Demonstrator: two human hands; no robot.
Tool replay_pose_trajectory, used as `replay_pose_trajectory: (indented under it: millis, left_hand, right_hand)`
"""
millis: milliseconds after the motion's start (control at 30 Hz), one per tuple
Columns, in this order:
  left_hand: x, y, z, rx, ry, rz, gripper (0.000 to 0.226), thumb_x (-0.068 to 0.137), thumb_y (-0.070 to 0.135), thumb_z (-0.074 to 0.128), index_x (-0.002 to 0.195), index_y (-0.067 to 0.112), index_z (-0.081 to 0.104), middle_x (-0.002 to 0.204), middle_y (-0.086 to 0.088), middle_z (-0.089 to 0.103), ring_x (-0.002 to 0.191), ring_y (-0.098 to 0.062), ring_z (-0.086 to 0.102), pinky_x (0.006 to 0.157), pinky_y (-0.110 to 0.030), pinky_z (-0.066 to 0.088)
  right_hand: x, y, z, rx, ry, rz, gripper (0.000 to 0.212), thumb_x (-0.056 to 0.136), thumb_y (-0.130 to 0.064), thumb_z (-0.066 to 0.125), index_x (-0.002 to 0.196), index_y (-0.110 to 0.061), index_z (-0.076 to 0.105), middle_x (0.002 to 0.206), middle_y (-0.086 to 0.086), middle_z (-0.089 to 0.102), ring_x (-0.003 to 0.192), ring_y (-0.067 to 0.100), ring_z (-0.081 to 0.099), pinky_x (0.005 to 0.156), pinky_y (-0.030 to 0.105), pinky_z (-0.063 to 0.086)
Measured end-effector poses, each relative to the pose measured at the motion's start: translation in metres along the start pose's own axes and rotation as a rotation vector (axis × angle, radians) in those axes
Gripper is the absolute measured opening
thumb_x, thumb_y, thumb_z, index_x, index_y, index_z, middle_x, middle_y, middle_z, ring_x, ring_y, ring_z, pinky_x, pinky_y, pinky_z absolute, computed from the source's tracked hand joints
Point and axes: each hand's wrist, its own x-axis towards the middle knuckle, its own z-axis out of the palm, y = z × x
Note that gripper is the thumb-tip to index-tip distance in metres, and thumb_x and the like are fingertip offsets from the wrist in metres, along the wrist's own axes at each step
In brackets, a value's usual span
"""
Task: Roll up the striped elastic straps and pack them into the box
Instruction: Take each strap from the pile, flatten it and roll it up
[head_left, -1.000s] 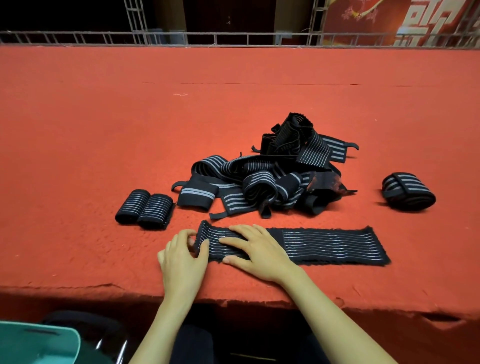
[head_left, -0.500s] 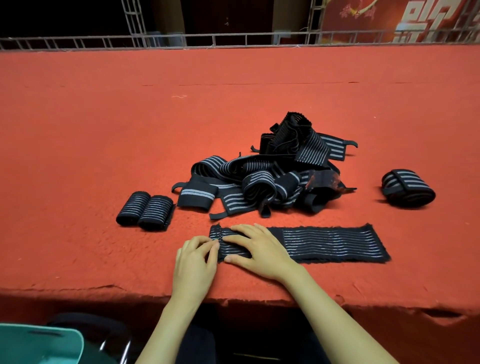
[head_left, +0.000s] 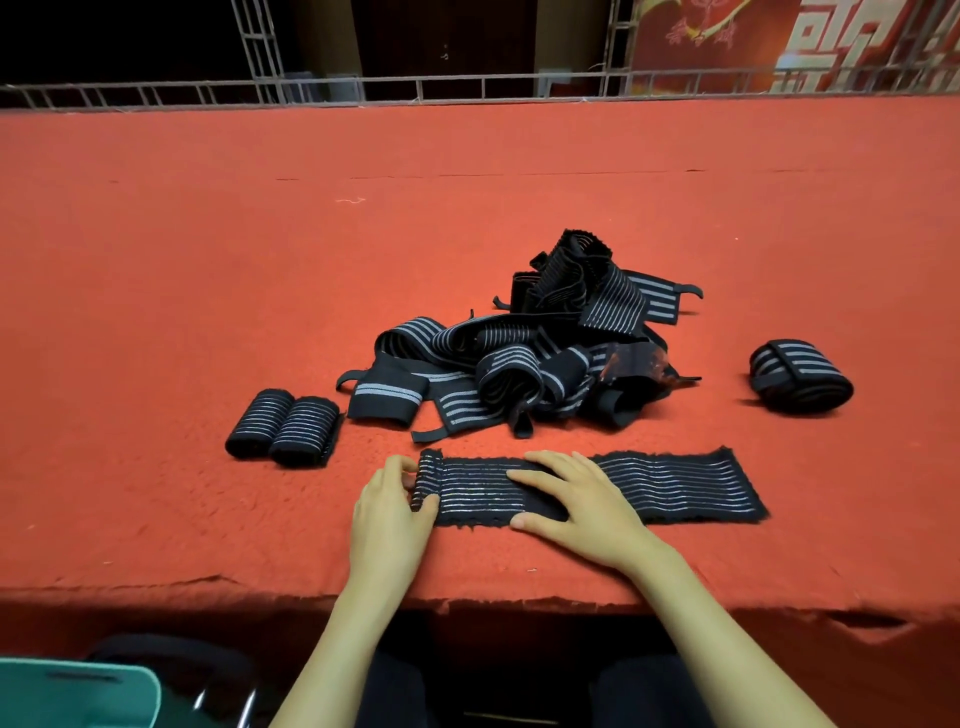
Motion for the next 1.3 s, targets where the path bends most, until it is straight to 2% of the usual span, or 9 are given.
replay_pose_trajectory:
  millis: [233, 367, 500, 633, 733, 867, 1033, 1133, 1300]
  left_hand:
    - [-0.007, 0.014, 0.02, -0.041, 0.03, 0.147, 0.023, 0.077, 0.004, 0.067, 0.097, 0.014, 0.061, 0.096, 0.006, 0.059, 0.09, -0.018, 0.053, 0.081, -0.033, 0.046]
    - [-0.011, 0.02, 0.022, -0.065, -0.015, 0.199, 0.008, 0.087, 0.02, 0.065, 0.093, 0.017, 0.07, 0.095, 0.011, 0.064, 0.089, -0.009, 0.051, 0.079, -0.015, 0.033]
    - [-0.007, 0.018, 0.012, -0.191, -0.137, 0.075, 0.018, 0.086, 0.006, 0.063, 0.096, 0.018, 0.072, 0.097, 0.011, 0.067, 0.084, -0.007, 0.058, 0.072, 0.0, 0.035]
    - [-0.001, 0.014, 0.008, -0.24, -0.176, -0.006, 0.027, 0.076, 0.006, 0.074, 0.092, 0.024, 0.063, 0.094, 0.007, 0.06, 0.077, -0.007, 0.055, 0.065, -0.003, 0.039]
    - [0.001, 0.016, 0.013, -0.187, -0.168, -0.044, 0.033, 0.075, 0.01, 0.076, 0.1, 0.02, 0.057, 0.094, 0.004, 0.054, 0.079, -0.005, 0.049, 0.066, -0.006, 0.038]
    - [0.003, 0.019, 0.018, -0.077, -0.162, -0.063, 0.03, 0.078, 0.025, 0.072, 0.1, 0.021, 0.053, 0.085, 0.003, 0.059, 0.09, -0.022, 0.054, 0.081, -0.033, 0.043]
    - [0.001, 0.028, 0.02, -0.016, -0.125, -0.023, 0.026, 0.085, 0.027, 0.062, 0.105, 0.018, 0.049, 0.071, 0.008, 0.054, 0.095, -0.025, 0.05, 0.077, -0.036, 0.038]
    - [-0.002, 0.023, 0.014, -0.072, -0.097, -0.042, 0.023, 0.083, 0.021, 0.062, 0.101, 0.018, 0.049, 0.065, 0.009, 0.054, 0.091, -0.025, 0.051, 0.073, -0.035, 0.037]
    - [-0.011, 0.003, -0.004, -0.114, -0.015, -0.09, 0.02, 0.08, 0.015, 0.063, 0.094, 0.018, 0.048, 0.065, 0.006, 0.054, 0.087, -0.026, 0.051, 0.071, -0.035, 0.036]
  right_hand:
    - [-0.001, -0.002, 0.001, 0.012, 0.031, 0.008, 0.077, 0.074, -0.084, 0.026, 0.137, -0.043, 0.043, 0.148, -0.017, 0.034, 0.138, 0.0, 0.024, 0.118, 0.027, 0.0]
    - [-0.002, -0.002, 0.001, 0.016, 0.05, 0.004, 0.08, 0.072, -0.085, 0.025, 0.136, -0.042, 0.045, 0.148, -0.016, 0.035, 0.138, 0.001, 0.025, 0.118, 0.028, 0.001]
    - [-0.002, -0.003, 0.001, 0.016, 0.066, -0.001, 0.079, 0.073, -0.085, 0.025, 0.136, -0.042, 0.045, 0.147, -0.016, 0.036, 0.138, 0.001, 0.026, 0.118, 0.029, 0.002]
    - [-0.002, -0.002, 0.002, 0.01, 0.083, -0.005, 0.073, 0.076, -0.083, 0.032, 0.135, -0.043, 0.045, 0.142, -0.016, 0.039, 0.135, 0.005, 0.031, 0.119, 0.034, 0.009]
    - [-0.004, -0.004, 0.001, -0.023, 0.127, -0.061, 0.061, 0.083, -0.069, 0.044, 0.138, -0.041, 0.043, 0.137, -0.011, 0.04, 0.132, 0.009, 0.033, 0.118, 0.043, 0.014]
    - [-0.005, -0.013, -0.003, -0.048, 0.118, -0.146, 0.047, 0.088, -0.059, 0.045, 0.13, -0.039, 0.049, 0.144, -0.007, 0.033, 0.138, 0.012, 0.021, 0.117, 0.046, -0.002]
    - [0.006, -0.026, -0.007, -0.039, 0.049, -0.131, 0.048, 0.087, -0.064, 0.038, 0.125, -0.037, 0.052, 0.146, -0.009, 0.031, 0.141, 0.012, 0.012, 0.117, 0.047, -0.006]
    - [0.011, -0.033, -0.008, -0.041, -0.041, -0.078, 0.041, 0.087, -0.059, 0.048, 0.12, -0.035, 0.053, 0.148, -0.008, 0.028, 0.144, 0.014, 0.005, 0.117, 0.052, -0.005]
    - [0.013, -0.048, -0.003, 0.006, -0.092, -0.078, 0.037, 0.084, -0.059, 0.057, 0.112, -0.034, 0.055, 0.149, -0.008, 0.028, 0.145, 0.011, 0.005, 0.116, 0.049, -0.006]
